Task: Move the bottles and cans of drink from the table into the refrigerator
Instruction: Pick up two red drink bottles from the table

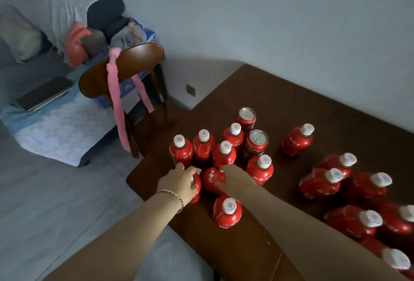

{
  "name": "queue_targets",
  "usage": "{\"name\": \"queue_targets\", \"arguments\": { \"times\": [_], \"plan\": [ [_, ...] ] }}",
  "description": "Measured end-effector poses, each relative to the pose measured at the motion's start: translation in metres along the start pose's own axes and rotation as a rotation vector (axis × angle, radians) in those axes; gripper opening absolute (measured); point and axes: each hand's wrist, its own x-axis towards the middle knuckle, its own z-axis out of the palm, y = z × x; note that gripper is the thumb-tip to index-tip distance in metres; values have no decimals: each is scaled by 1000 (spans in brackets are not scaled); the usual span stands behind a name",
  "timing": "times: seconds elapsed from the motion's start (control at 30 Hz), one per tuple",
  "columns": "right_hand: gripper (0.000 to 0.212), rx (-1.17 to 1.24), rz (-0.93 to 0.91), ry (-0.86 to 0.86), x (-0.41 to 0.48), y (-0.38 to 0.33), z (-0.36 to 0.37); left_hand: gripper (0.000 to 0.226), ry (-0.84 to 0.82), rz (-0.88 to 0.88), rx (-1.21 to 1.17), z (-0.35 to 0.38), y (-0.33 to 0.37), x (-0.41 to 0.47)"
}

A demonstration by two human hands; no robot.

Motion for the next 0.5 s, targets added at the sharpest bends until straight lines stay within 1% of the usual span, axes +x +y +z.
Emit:
{"name": "queue_targets", "arguments": {
  "times": [0.1, 0.17, 0.23, 0.33, 0.43, 0.5],
  "plan": [
    [61, -158, 38, -94, 31, -11, 16, 35, -59, 34, 36, 3, -5, 17],
    [77, -278, 71, -131, 46, -14, 26, 34, -65, 95, 70, 5, -5, 24],
    [86, -325, 101, -164, 60, -12, 34, 35, -57, 142, 100, 5, -5, 32],
    [91, -238, 108, -176, 67, -3, 34, 37, -53, 208, 145, 4, -8, 38],
    [95, -114, 63, -150, 53, 13, 24, 32, -61, 274, 140, 7, -15, 39],
    [92, 52, 34, -97, 35, 28, 18, 30, -37, 294, 96, 11, -20, 39]
  ]
}}
